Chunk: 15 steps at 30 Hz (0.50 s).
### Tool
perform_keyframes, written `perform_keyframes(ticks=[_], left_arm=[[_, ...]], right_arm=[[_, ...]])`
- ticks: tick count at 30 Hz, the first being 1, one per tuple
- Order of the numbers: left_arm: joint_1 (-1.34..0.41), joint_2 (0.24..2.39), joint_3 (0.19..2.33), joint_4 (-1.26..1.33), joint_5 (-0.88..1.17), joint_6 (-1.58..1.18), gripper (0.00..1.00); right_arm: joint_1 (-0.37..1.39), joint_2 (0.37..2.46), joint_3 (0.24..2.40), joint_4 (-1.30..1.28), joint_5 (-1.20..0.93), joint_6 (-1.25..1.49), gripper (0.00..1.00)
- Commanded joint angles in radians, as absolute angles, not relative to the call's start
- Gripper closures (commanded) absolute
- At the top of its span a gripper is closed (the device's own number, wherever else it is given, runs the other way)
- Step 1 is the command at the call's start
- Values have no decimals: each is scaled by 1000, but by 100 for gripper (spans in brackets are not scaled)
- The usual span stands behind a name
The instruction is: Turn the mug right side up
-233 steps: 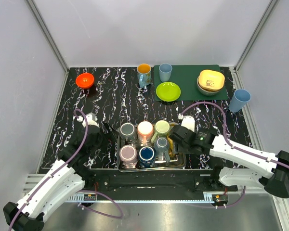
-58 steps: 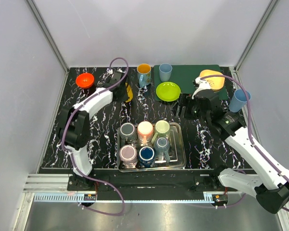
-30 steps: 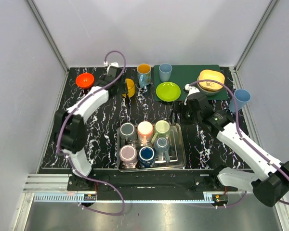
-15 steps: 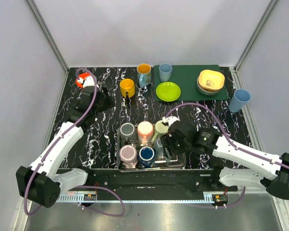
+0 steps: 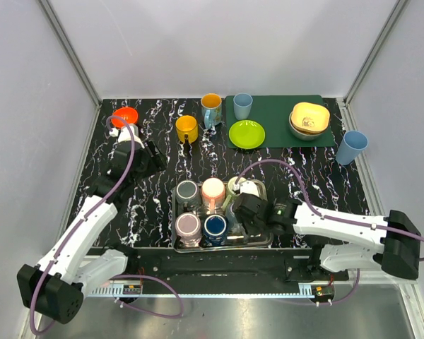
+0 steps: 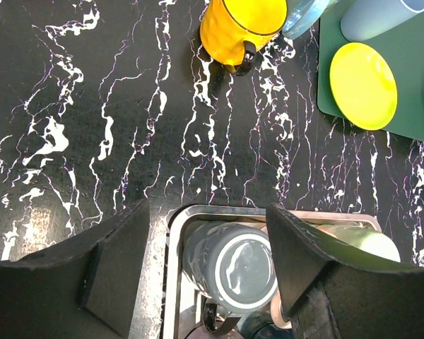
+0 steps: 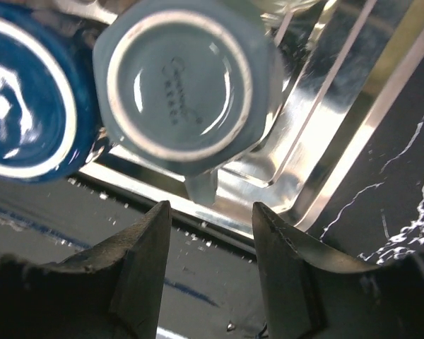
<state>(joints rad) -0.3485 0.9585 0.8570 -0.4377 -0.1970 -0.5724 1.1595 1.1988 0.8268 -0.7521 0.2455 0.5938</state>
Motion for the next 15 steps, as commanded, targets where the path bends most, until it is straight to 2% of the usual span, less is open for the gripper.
perform_keyframes(ticks=[1,8,15], left_arm=[[-351,942,854,-426,-183,-571,31],[-351,959,854,-423,-169,-571,31],[-351,956,847,-417,-160,-574,32]], right_arm=[[1166,1250,847,-692,385,598,45],[1166,1335,868,-649,388,548,42],[1164,1344,870,-575,406,497,47]])
